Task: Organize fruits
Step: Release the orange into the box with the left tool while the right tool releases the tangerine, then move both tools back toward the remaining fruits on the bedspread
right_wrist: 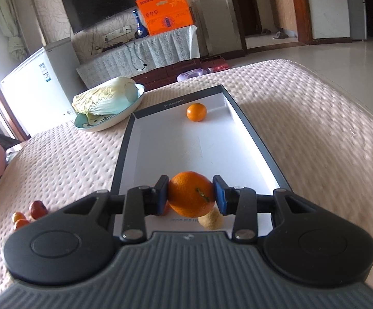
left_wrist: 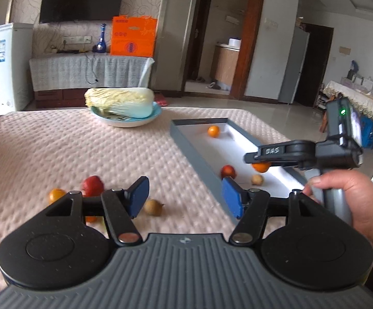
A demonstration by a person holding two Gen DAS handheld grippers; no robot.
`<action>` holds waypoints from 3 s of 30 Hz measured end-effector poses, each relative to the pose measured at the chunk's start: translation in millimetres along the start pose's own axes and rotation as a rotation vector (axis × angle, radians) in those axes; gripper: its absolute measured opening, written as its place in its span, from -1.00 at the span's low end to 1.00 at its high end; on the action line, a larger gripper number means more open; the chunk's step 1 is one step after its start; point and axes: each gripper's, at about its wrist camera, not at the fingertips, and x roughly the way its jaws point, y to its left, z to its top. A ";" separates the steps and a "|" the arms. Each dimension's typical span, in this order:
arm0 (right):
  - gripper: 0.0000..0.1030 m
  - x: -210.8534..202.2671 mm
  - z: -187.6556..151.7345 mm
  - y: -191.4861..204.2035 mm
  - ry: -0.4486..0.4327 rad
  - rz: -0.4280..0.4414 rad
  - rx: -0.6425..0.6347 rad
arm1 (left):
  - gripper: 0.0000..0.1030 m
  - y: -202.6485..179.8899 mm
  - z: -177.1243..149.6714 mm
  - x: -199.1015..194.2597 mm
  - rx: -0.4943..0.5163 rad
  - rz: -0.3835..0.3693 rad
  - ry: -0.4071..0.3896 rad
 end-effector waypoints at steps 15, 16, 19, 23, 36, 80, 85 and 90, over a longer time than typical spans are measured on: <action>-0.01 -14.0 2.1 12.8 -0.120 0.002 0.044 | 0.32 81.3 -8.9 -16.7 -0.080 0.221 0.014; -0.01 -15.5 2.0 18.5 -0.131 0.017 0.028 | 0.32 86.6 -9.5 -18.4 -0.085 0.234 0.013; -0.01 -19.8 0.8 38.3 -0.166 0.075 -0.030 | 0.32 101.0 -11.9 -22.4 -0.092 0.261 0.009; -0.01 -21.0 -5.1 71.7 -0.173 0.174 -0.137 | 0.32 113.0 -14.5 -19.9 -0.101 0.280 0.017; -0.04 -19.1 -47.5 140.5 -0.022 0.298 -0.441 | 0.31 117.3 -14.7 2.4 -0.085 0.271 0.061; -0.46 15.5 -69.7 157.6 0.124 0.231 -0.566 | 0.14 143.6 -12.8 58.3 -0.120 0.317 0.132; -0.47 17.3 -71.6 156.2 0.130 0.219 -0.571 | 0.14 141.6 -14.0 65.5 -0.118 0.308 0.133; -0.47 17.1 -71.6 155.6 0.133 0.221 -0.574 | 0.13 146.7 -14.0 70.7 -0.159 0.291 0.134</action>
